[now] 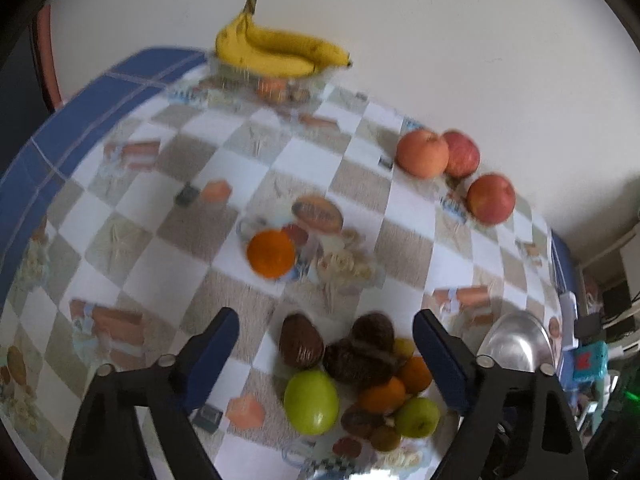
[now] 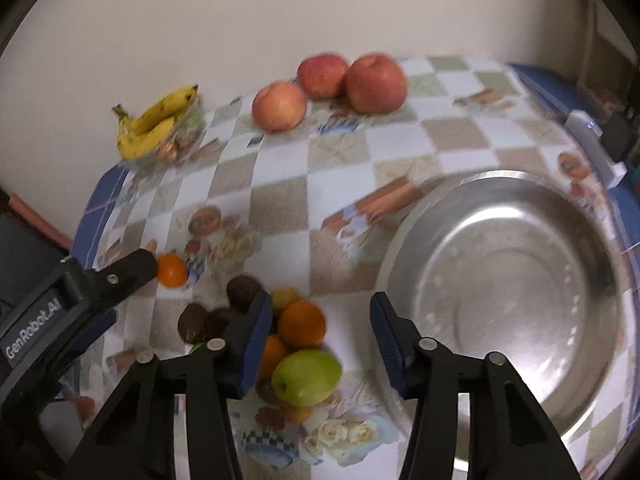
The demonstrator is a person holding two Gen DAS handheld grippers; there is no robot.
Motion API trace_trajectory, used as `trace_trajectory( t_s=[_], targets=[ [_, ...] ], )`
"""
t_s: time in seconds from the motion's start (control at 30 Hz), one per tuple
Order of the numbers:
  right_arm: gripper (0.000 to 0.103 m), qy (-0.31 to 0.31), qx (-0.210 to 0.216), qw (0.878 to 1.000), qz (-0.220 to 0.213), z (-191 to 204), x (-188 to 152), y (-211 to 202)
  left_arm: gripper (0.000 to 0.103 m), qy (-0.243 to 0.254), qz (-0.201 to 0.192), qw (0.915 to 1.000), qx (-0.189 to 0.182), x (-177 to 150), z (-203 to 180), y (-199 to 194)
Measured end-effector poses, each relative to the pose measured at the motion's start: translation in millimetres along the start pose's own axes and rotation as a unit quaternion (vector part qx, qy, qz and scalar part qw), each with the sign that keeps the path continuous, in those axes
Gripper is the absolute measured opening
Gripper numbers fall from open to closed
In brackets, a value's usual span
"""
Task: Organize fruits
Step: 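Grasp the small green apple with the left tool while the right tool grasps the green pear, then carry the small green apple in the left tool while the right tool carries the pear over the steel bowl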
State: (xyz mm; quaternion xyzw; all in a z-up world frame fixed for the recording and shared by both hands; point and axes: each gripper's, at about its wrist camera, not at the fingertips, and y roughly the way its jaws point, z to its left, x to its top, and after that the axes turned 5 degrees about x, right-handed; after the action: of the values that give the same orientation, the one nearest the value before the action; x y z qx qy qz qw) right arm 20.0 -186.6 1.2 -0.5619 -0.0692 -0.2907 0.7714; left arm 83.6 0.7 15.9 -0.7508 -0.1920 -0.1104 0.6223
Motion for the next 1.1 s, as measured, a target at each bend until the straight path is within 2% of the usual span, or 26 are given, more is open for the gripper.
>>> trace_trajectory(
  t_s=[0.3, 0.7, 1.0, 1.1],
  targets=[
    [0.049, -0.001, 0.018, 0.999, 0.045, -3.8, -19.2, 11.1, 0.076, -0.033, 0.075, 0.9965, -0.015, -24.6, 17.9, 19.1],
    [0.049, 0.016, 0.05, 0.996, 0.074, -8.7, -31.0, 27.4, 0.07, -0.055, 0.117, 0.9912, -0.029, -35.7, 19.1, 36.3],
    [0.048, 0.007, 0.044, 0.996, 0.072, -5.1, -30.6, 26.8, 0.042, -0.073, 0.132, 0.9878, -0.04, -39.5, 24.5, 39.1],
    [0.048, 0.003, 0.037, 0.997, 0.071, -4.6, -30.3, 26.1, 0.041, -0.077, 0.13, 0.9876, -0.042, -39.4, 24.9, 39.2]
  ],
)
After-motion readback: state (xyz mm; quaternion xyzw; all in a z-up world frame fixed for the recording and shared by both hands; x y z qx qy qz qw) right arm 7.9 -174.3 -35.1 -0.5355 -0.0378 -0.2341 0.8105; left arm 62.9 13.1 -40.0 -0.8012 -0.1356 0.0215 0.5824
